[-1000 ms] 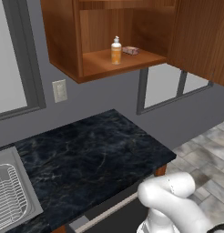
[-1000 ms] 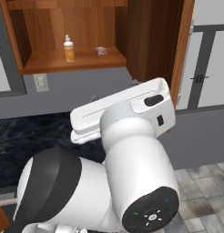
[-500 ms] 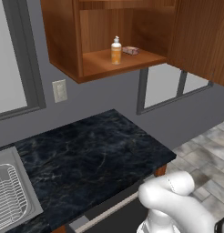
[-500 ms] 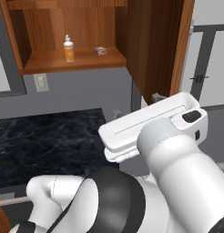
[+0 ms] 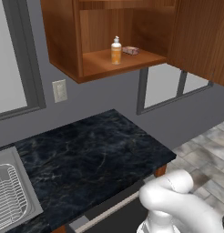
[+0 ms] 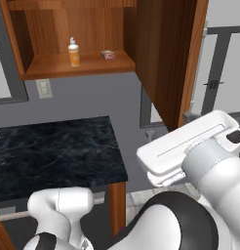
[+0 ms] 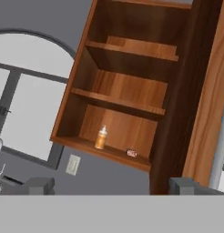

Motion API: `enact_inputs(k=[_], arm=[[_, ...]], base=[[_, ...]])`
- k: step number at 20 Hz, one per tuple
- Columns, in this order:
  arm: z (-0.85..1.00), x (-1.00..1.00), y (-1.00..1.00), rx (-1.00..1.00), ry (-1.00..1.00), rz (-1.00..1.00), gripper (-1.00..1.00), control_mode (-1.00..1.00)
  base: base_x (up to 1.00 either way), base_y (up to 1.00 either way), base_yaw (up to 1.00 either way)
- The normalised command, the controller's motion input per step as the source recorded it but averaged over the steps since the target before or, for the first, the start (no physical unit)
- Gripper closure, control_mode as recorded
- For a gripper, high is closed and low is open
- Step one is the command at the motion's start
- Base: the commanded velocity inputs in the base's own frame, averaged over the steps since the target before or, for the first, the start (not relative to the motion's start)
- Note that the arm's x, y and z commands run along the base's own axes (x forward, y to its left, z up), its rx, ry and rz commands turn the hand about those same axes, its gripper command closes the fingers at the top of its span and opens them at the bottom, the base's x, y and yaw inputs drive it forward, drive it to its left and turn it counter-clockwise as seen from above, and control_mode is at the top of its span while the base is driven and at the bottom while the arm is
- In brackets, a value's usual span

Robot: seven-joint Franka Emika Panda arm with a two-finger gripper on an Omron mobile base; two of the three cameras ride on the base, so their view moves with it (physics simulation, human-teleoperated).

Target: Pick up the soap dispenser and bar soap from the sink, and place them back in the cabinet, and close the cabinet door.

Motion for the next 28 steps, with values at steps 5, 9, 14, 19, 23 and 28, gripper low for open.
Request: enact_inputs(k=[5,9,14,19,23,28], arm=[[-0.13,0.37,-0.3,0.03,0.0,0.11,-1.0,-1.0],[-0.1,0.41,-0.29,0.04,0.0,0.12,-1.0,-1.0],[-0.12,0.31,-0.42,0.04,0.0,0.16,-1.0,-1.0],[-0.08,0.33,-0.39,0.04,0.0,0.16,-1.0,-1.0],[-0.06,0.29,-0.31,0.01,0.0,0.15,-1.0,-1.0],[-0.02,0.25,-0.3,0.0,0.0,0.13,-1.0,-1.0]], base=[[0.0,0.0,0.0],[0.0,0.0,0.0],[0.0,0.0,0.0],[0.0,0.0,0.0],[0.0,0.0,0.0],[0.0,0.0,0.0]])
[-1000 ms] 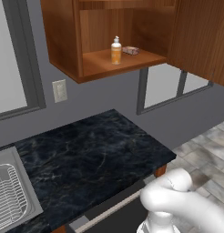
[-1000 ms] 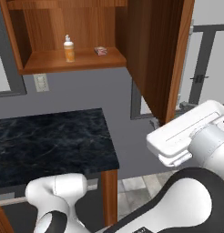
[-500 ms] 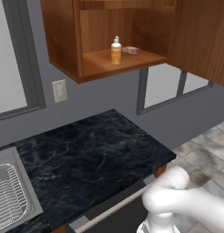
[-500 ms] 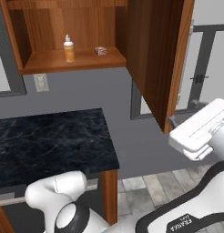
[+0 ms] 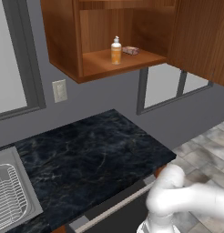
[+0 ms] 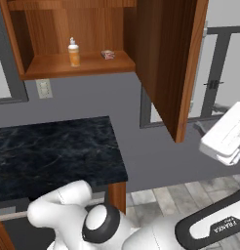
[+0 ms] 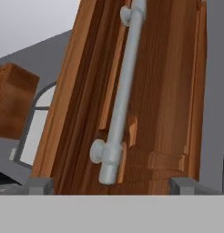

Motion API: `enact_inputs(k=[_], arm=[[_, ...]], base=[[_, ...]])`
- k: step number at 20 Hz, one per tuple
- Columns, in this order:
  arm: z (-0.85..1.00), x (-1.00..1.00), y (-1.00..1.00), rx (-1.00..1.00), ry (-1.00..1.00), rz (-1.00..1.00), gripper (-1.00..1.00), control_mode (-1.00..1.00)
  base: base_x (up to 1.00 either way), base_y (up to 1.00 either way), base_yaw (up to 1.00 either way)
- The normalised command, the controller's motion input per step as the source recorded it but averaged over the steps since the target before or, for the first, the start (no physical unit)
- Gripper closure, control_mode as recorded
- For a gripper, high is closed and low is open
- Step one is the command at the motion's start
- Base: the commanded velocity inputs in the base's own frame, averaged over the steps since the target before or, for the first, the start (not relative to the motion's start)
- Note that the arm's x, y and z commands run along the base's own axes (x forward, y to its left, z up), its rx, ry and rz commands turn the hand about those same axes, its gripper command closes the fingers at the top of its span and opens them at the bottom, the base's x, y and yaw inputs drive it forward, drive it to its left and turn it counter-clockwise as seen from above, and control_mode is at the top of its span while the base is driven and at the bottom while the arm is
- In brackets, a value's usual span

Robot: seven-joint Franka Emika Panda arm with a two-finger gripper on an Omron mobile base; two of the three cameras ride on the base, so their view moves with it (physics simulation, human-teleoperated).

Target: Pick up the soap dispenser and bar soap from the sink, and place them back in the cabinet, and close the cabinet door.

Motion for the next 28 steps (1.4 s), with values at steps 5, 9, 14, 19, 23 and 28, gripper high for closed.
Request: enact_inputs(k=[5,9,14,19,23,28], arm=[[-0.04,0.29,-0.24,0.0,0.0,0.13,-1.0,-1.0],[-0.07,0.34,-0.1,0.0,0.0,0.13,-1.0,-1.0],[-0.09,0.26,0.0,0.0,0.0,0.09,-1.0,-1.0],[-0.03,0.17,0.0,0.0,0.0,0.06,-1.0,-1.0],[0.0,0.11,0.01,0.0,0.0,0.03,-1.0,-1.0],[0.0,0.02,0.16,0.0,0.0,0.0,-1.0,-1.0]], base=[[0.0,0.0,0.0],[0.0,0.0,0.0],[0.0,0.0,0.0],[0.0,0.0,0.0],[0.0,0.0,0.0],[0.0,0.0,0.0]])
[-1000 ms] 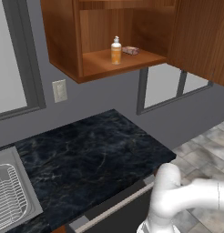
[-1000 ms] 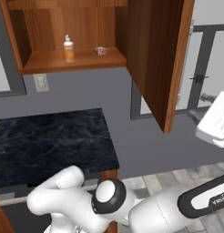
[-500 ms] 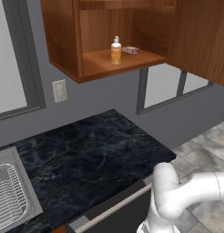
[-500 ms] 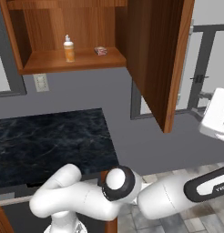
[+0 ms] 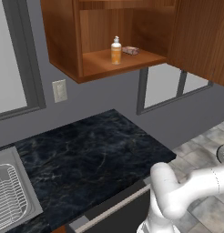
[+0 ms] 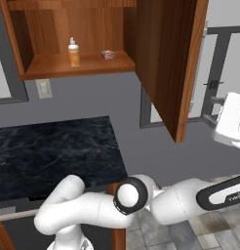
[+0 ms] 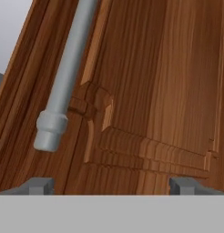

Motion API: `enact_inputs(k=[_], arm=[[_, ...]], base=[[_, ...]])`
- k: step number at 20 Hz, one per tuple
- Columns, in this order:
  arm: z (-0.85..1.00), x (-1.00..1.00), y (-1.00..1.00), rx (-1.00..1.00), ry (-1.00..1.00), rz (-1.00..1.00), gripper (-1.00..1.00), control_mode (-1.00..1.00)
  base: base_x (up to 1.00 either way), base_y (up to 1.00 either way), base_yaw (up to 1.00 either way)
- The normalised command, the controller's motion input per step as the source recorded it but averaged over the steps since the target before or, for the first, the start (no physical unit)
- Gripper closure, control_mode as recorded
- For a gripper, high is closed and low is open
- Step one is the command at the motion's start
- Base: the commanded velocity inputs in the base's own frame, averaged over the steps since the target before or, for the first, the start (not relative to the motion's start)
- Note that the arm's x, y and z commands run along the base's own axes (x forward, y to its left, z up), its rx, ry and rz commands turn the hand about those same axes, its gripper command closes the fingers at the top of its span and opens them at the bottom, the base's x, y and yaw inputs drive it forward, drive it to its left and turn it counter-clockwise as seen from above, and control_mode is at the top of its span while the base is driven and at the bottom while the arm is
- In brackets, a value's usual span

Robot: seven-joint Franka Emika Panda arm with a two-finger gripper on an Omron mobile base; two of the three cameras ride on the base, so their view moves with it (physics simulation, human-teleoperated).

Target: Pick up the soap dispenser and bar soap from the sink, and place them back in the cabinet, and close the cabinet door.

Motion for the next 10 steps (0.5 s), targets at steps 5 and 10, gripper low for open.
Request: enact_inputs(k=[5,10], arm=[[0.0,0.0,0.32,0.0,0.0,0.0,-1.0,-1.0],[0.0,0.0,0.36,0.0,-0.01,0.0,-1.0,-1.0]], base=[[0.0,0.0,0.0],[0.0,0.0,0.0]])
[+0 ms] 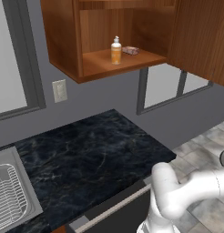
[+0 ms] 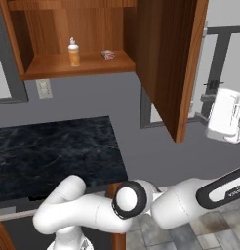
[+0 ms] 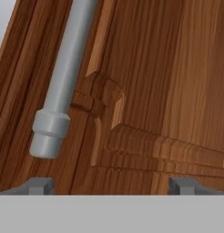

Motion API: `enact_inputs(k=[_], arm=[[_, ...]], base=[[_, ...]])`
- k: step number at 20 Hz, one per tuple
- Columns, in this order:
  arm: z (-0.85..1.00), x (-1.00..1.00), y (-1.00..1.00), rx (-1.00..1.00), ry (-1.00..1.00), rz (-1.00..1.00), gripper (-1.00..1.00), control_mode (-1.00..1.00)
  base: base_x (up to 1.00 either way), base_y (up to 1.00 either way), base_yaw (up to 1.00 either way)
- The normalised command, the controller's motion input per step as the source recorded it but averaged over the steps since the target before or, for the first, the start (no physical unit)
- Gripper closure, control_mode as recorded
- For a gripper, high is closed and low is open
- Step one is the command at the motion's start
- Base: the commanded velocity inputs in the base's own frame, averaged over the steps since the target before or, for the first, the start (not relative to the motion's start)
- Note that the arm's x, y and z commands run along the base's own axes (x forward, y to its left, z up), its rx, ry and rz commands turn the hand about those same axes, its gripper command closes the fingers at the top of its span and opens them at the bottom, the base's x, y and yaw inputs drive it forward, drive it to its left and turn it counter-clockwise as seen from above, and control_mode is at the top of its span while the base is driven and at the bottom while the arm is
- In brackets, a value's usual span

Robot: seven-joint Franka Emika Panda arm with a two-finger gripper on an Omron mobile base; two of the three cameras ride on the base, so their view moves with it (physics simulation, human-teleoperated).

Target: Pick up the soap dispenser and bar soap from the sink, and place them back in the cabinet, and close the cabinet door.

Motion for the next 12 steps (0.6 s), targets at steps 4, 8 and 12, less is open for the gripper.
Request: enact_inputs(k=[4,8,12], arm=[[0.0,0.0,0.37,0.0,-0.04,0.0,-1.0,-1.0],[0.0,0.0,0.42,0.0,-0.03,0.0,-1.0,-1.0],[0.0,0.0,0.43,0.0,-0.02,0.0,-1.0,-1.0]], base=[[0.0,0.0,0.0],[0.0,0.0,0.0],[0.0,0.0,0.0]])
